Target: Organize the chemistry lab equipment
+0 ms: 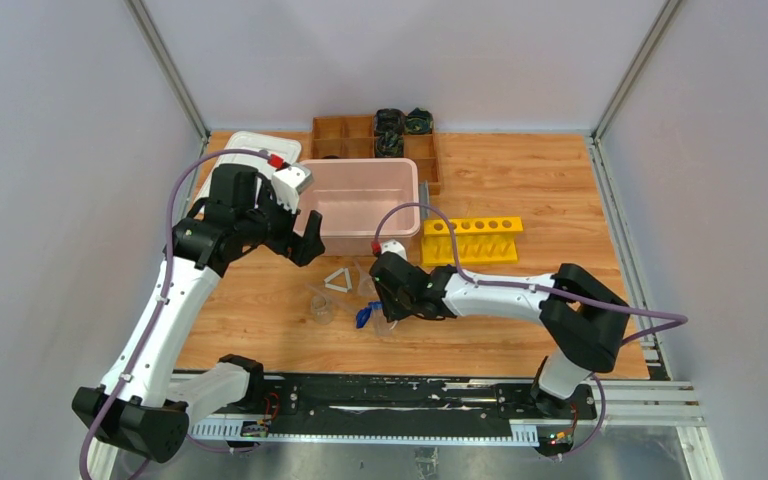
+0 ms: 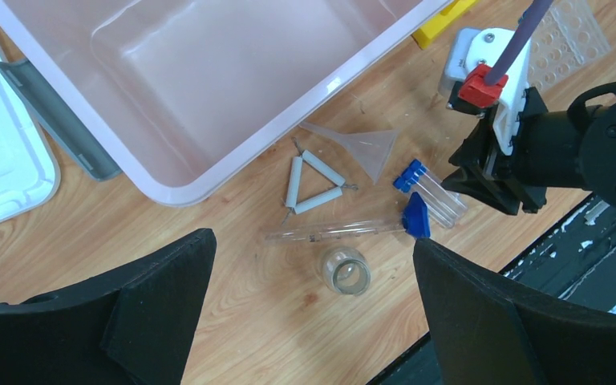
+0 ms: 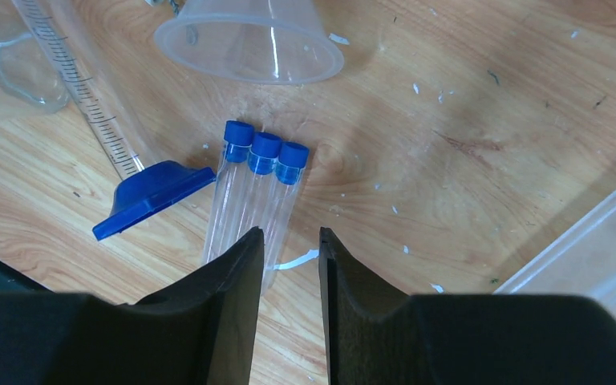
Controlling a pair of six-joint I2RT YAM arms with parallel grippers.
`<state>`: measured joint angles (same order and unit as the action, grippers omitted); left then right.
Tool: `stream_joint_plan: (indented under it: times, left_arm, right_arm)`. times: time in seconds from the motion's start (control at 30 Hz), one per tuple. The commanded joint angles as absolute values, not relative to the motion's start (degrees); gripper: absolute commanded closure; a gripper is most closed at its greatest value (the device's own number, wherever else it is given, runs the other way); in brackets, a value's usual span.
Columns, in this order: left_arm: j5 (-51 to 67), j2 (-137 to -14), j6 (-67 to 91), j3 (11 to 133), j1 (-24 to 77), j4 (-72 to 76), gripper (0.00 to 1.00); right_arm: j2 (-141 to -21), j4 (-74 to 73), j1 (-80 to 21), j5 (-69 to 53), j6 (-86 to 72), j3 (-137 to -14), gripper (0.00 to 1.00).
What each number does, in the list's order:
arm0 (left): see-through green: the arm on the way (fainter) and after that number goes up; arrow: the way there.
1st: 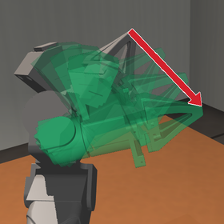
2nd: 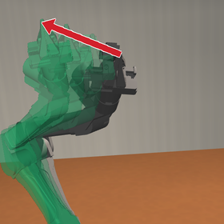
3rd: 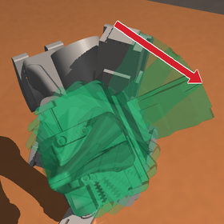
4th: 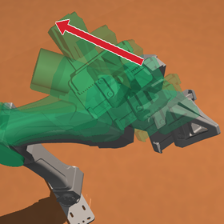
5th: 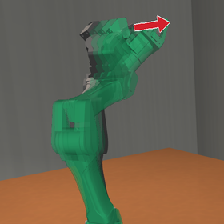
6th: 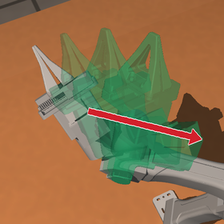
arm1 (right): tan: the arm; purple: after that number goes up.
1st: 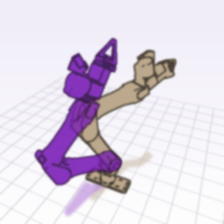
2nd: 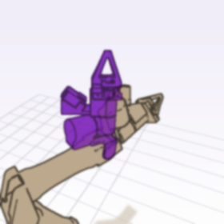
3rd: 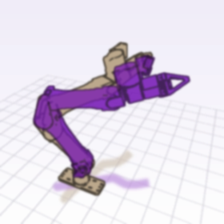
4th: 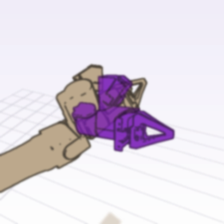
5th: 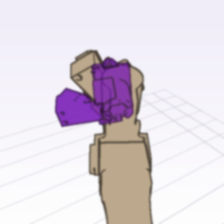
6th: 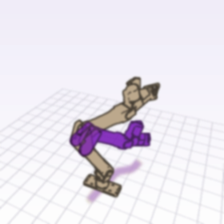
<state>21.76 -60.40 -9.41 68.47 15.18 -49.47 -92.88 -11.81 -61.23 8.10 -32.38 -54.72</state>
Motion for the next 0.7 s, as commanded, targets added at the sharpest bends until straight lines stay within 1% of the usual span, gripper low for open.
stream_joint_plan:
  times: [0.0,0.27,0.47,0.53,0.63,0.67]
  left_arm:
    - [21.56,-59.28,-9.73,70.4,14.87,-49.74,0.0]
    - [21.45,-59.54,-10.0,70.51,14.86,-49.75,0.0]
    - [21.58,-59.36,-10.23,70.58,14.85,-49.75,0.0]
    - [21.74,-59.35,-10.4,70.78,14.86,-49.9,0.0]
    - [22.32,-59.21,-10.63,71.18,14.9,-50.16,0.0]
    - [22.62,-59.15,-10.69,71.19,14.91,-50.18,0.0]
  right_arm:
    - [-94.45,-11.35,-61.7,7.29,-33.5,-56.4,0.65]
    - [-97.65,-10.93,-61.7,7.78,-33.84,-55.85,0.66]
    - [-98.61,-12.03,-61.3,10.6,-34.52,-55.41,0.71]
    - [-97.92,-12.63,-60.93,11.16,-34.62,-55.3,0.77]
    - [-94.99,-13.86,-60.36,12.35,-34.18,-55.35,0.96]
    - [-93.53,-14.45,-60.05,12.77,-34.08,-55.4,1.0]
